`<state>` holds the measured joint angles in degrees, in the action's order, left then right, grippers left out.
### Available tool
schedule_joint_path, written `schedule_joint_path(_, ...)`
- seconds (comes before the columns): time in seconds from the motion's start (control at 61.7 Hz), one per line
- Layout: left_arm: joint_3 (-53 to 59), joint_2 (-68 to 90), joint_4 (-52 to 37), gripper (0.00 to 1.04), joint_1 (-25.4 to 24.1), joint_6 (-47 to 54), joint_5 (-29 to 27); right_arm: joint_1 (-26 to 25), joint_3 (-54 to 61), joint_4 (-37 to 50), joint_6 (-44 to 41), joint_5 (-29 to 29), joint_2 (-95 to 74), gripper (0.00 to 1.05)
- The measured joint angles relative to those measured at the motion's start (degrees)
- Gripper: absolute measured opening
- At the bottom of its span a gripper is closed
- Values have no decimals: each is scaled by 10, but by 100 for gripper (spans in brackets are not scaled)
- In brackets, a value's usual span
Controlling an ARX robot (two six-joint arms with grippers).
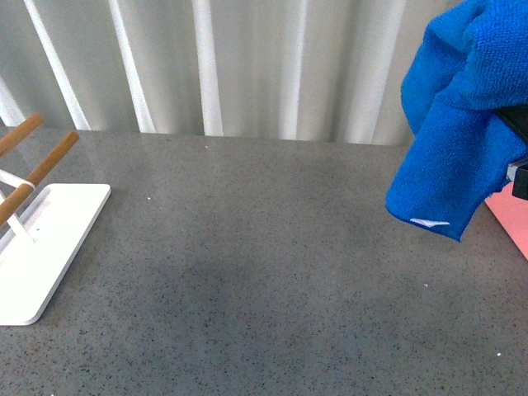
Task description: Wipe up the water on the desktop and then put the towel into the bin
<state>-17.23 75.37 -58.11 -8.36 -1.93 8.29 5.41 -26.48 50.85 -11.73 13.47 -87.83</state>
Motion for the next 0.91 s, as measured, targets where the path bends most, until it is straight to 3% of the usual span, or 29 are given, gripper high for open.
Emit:
schedule_joint_path(0.341, 95, -102, 8, 3, 30, 12, -30, 5, 0, -6, 0, -8, 0, 4)
schedule_joint_path(0.568, 138, -177, 50, 4, 73, 15, -80, 5, 0, -17, 8, -19, 0, 4)
schedule_joint_path(0.908, 159, -313, 159, 4, 83, 15, -82, 7, 0, -43, 10, -29, 2, 4)
